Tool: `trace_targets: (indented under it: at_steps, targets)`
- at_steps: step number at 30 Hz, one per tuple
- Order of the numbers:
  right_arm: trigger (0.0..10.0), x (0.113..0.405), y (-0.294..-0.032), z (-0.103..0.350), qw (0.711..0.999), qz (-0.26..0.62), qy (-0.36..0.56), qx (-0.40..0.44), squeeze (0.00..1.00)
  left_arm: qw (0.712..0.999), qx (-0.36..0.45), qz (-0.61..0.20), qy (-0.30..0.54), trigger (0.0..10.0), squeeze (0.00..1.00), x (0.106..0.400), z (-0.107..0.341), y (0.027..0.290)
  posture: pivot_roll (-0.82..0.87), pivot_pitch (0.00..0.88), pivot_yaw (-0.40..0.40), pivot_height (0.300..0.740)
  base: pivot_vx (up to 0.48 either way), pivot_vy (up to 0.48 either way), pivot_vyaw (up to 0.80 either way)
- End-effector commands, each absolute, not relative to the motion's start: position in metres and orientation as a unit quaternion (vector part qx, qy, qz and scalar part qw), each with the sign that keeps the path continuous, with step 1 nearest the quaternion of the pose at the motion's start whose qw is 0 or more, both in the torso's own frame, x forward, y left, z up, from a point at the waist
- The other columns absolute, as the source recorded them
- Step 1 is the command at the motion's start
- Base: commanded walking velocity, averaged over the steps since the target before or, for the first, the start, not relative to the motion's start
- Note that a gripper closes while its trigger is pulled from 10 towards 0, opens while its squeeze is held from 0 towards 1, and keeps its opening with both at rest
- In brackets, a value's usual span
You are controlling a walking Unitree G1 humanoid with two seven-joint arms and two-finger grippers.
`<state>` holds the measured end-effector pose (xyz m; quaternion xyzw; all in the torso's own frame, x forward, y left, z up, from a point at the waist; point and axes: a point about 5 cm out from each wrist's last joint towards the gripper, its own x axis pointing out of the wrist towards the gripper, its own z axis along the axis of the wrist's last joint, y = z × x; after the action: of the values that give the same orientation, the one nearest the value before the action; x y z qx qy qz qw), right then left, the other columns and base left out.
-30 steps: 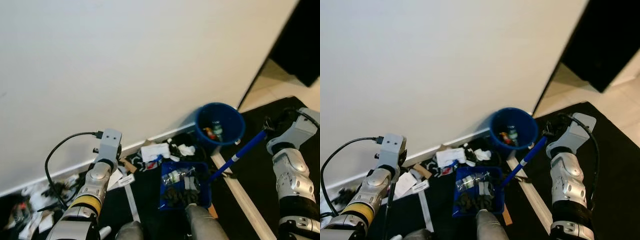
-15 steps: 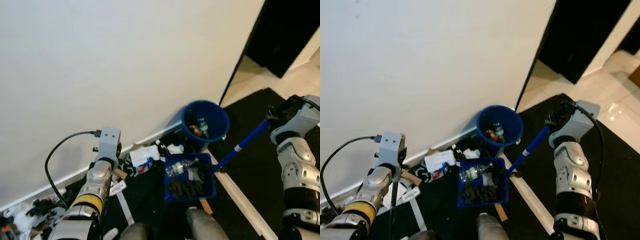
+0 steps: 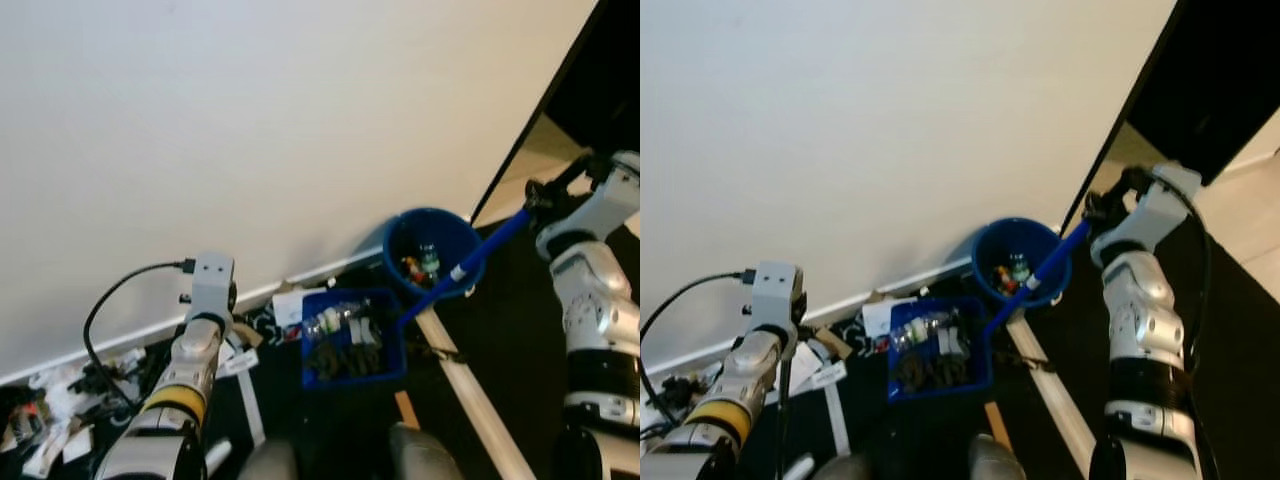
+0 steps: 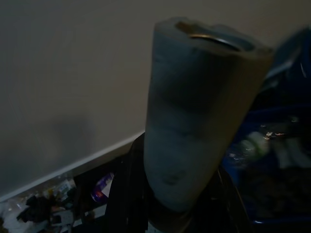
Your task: Sweep floor
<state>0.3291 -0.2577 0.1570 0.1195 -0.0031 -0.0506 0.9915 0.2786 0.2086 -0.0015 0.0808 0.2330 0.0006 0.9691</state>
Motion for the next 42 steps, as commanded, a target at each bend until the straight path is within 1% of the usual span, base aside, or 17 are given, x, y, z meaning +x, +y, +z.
trace_targets:
  at_steps: [1,7,11,17,21,25,28,29,32,34,39,42]
  targets:
    - [10.0,0.337,-0.248,0.183,0.991,-0.019,-0.044,0.128,0.0,0.969,0.057,0.005,0.24,10.0,0.0,0.277,-0.005,0.204,0.06,0.0,-0.031,0.74,0.0,-0.48,0.0]
    - [10.0,0.344,-0.246,0.191,0.991,-0.01,-0.042,0.127,0.0,0.969,0.058,0.013,0.241,10.0,0.0,0.277,-0.005,0.206,0.06,0.0,-0.035,0.74,0.0,-0.439,0.0]
    - [10.0,0.346,-0.243,0.191,0.991,-0.002,-0.036,0.133,0.0,0.968,0.057,0.03,0.243,10.0,0.0,0.276,-0.006,0.209,0.06,0.0,-0.04,0.74,0.0,0.0,0.0]
    - [10.0,0.349,-0.237,0.191,0.99,0.006,-0.033,0.14,0.0,0.965,0.064,0.029,0.253,10.0,0.0,0.275,-0.008,0.21,0.06,0.0,-0.037,0.74,0.0,0.0,0.0]
    - [10.0,0.352,-0.234,0.198,0.988,0.012,-0.045,0.149,0.0,0.965,0.068,0.026,0.253,10.0,0.0,0.275,-0.008,0.21,0.06,0.0,-0.037,0.74,0.0,0.0,0.0]
    - [10.0,0.357,-0.235,0.214,0.985,0.015,-0.074,0.155,0.0,0.964,0.074,0.016,0.253,10.0,0.0,0.277,-0.007,0.207,0.06,0.0,-0.035,0.74,0.0,0.0,0.0]
    - [10.0,0.359,-0.236,0.224,0.983,0.014,-0.091,0.158,0.0,0.965,0.075,0.012,0.252,10.0,0.0,0.277,-0.007,0.206,0.06,0.0,-0.036,0.74,0.0,0.0,0.0]
    - [10.0,0.361,-0.24,0.234,0.981,0.008,-0.112,0.16,0.0,0.964,0.083,0.007,0.253,10.0,0.0,0.278,-0.007,0.204,0.06,0.0,-0.036,0.74,0.0,-0.48,0.0]
    - [10.0,0.363,-0.245,0.247,0.976,-0.001,-0.14,0.168,0.0,0.963,0.084,0.009,0.256,10.0,0.0,0.277,-0.008,0.204,0.06,0.0,-0.034,0.74,0.0,-0.48,0.0]
    - [10.0,0.364,-0.248,0.253,0.973,-0.003,-0.153,0.174,0.0,0.964,0.069,0.018,0.258,10.0,0.0,0.276,-0.009,0.204,0.06,0.0,-0.034,0.74,0.0,0.0,0.0]
    - [10.0,0.369,-0.253,0.265,0.97,-0.01,-0.171,0.174,0.0,0.963,0.064,0.019,0.261,10.0,0.0,0.276,-0.01,0.204,0.05,0.0,-0.035,0.74,0.0,0.0,0.0]
    - [10.0,0.373,-0.261,0.273,0.969,-0.022,-0.184,0.165,0.0,0.963,0.063,0.017,0.263,10.0,0.0,0.275,-0.01,0.203,0.05,0.0,-0.04,0.74,0.0,0.0,0.0]
